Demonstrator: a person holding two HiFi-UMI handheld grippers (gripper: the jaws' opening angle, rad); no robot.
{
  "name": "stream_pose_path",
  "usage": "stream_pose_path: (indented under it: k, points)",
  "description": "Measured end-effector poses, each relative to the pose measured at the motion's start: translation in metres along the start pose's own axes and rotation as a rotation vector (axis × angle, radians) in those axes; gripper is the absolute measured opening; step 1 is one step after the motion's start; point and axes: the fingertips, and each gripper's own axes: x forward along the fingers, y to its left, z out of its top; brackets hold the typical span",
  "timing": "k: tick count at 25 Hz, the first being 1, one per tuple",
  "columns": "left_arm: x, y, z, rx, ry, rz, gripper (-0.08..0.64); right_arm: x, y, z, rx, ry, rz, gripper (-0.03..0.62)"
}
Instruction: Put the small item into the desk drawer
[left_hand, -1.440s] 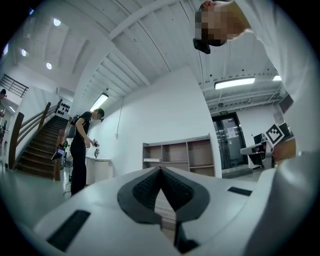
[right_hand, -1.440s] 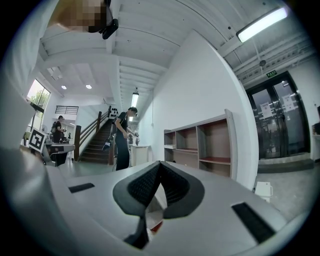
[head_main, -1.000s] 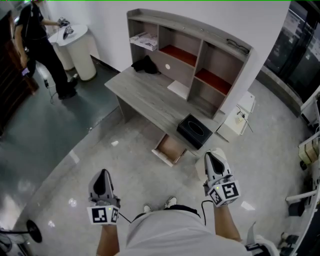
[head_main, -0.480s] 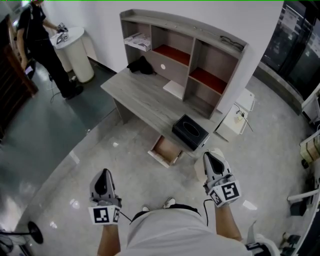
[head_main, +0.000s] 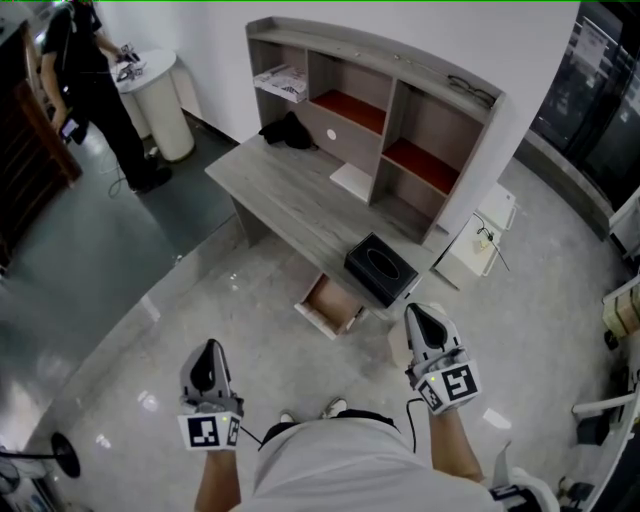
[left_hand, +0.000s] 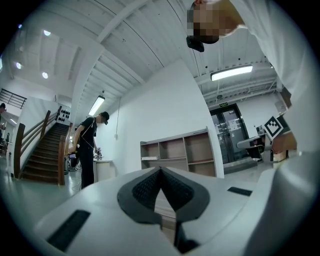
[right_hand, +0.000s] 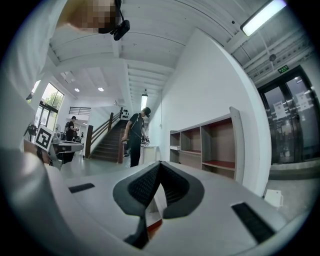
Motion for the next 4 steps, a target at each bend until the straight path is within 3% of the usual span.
stream_pose_path:
  k: [4]
  points:
    - [0.0025,-0.0046,-0.0016,-0.007,0.005,0.008,0.017,0.0025,-0.0051,-0.0011,0.0,0.003,0.008,0.022]
